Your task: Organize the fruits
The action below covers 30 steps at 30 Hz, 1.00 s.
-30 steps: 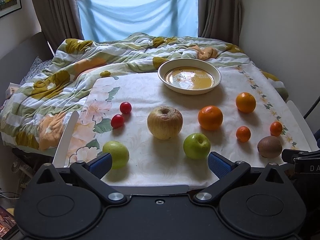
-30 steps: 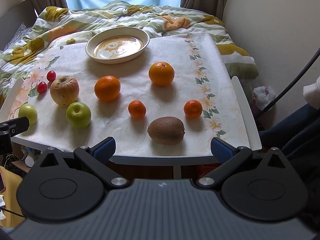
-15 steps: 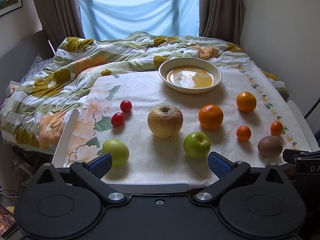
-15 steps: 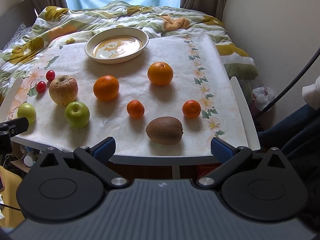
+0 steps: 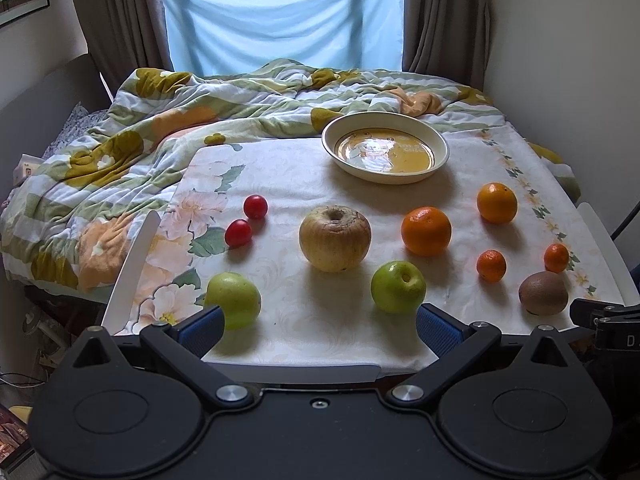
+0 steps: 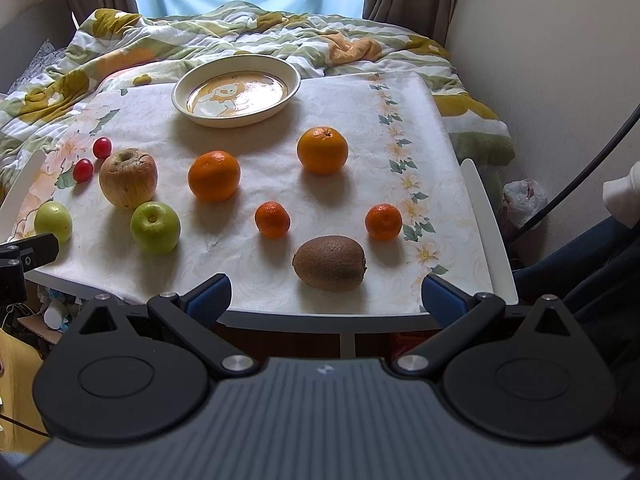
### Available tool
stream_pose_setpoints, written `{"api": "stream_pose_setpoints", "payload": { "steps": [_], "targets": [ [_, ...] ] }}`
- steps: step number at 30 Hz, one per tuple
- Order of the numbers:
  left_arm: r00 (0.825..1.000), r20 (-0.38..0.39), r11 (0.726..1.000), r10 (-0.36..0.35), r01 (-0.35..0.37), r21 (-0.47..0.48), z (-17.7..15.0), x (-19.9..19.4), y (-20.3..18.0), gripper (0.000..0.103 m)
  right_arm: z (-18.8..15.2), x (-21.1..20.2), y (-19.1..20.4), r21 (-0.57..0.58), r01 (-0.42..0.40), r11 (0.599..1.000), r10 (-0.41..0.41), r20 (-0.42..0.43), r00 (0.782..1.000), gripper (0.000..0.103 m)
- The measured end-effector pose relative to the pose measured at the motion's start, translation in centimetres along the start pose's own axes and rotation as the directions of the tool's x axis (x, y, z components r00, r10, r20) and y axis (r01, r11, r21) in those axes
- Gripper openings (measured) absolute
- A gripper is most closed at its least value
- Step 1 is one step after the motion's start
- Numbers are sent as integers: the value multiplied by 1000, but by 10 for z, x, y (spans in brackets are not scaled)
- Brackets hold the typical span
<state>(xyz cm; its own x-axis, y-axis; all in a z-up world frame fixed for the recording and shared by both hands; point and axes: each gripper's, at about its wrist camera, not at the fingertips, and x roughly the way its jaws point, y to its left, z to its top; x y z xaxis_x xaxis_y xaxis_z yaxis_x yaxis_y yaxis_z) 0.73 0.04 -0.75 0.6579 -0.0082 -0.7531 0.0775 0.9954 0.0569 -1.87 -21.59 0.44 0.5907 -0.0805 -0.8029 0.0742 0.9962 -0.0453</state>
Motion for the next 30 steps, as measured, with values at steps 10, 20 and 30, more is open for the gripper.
{"api": "stream_pose_setpoints", "payload": {
  "steps": [10, 20, 30],
  "targets": [
    [1000, -3, 1000, 3, -3, -6, 0, 1, 1, 103, 0, 0, 0, -2, 0, 1000, 0, 2, 1000, 103],
    [1000, -2, 1000, 2, -3, -5, 0, 0, 1, 103, -1, -1, 2, -4, 1, 1000, -1, 3, 1000, 103],
    [1000, 2, 1000, 3, -3, -7, 0, -3, 3, 103, -1, -8, 6, -16, -1, 1000, 1, 17, 1000, 103]
  ]
}}
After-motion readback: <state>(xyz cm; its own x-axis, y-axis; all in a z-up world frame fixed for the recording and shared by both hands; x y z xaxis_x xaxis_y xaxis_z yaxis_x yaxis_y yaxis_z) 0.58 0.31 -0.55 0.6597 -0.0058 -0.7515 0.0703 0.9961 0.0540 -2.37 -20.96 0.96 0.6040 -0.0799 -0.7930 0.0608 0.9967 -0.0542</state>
